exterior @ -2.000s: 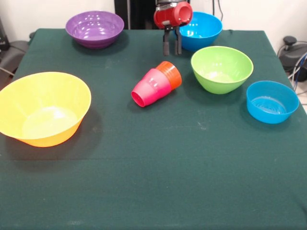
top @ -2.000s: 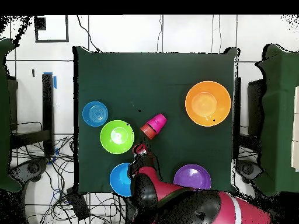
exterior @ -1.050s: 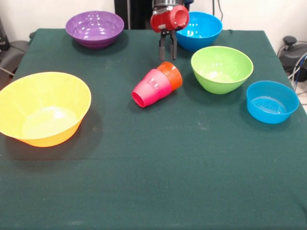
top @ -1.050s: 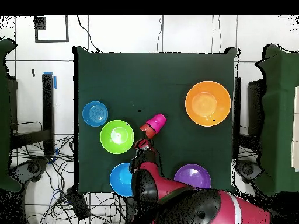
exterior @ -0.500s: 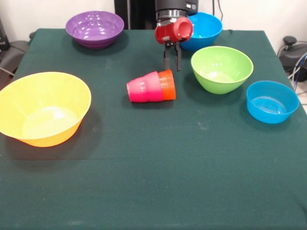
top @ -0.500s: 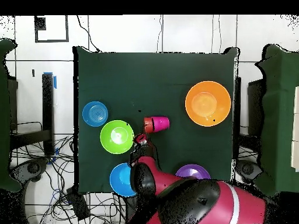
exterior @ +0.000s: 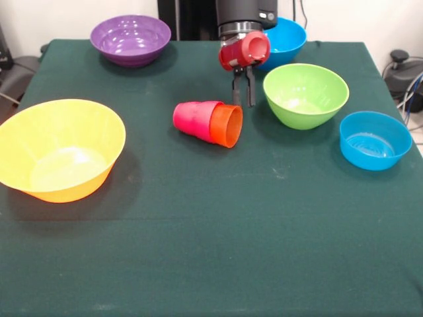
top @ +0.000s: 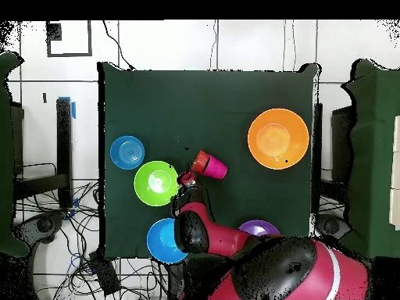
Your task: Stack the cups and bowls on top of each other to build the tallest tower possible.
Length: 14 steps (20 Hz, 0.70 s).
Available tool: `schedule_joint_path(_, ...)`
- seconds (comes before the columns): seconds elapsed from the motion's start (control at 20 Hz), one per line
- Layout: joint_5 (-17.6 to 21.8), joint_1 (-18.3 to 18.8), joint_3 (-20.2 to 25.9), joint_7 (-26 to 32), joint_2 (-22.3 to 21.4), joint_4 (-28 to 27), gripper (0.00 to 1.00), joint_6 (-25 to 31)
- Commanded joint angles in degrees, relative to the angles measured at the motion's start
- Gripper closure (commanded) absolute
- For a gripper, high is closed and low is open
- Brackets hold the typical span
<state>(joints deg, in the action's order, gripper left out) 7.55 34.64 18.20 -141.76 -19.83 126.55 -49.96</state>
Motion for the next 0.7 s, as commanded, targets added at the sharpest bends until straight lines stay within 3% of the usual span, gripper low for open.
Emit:
schedule_joint_path(0.05,-2.1,0.1,5.3,-11.6,1.2,-7.6,0.0,7.1)
schedule_joint_path(0.5,-9.7,-3.9,2.1,-6.4,-1.9,-8.8,0.0,12.9)
schedule_joint_path(0.7,-14.4,-5.2,1.0,-4.0,-7.4,-6.0,0.0,22.3)
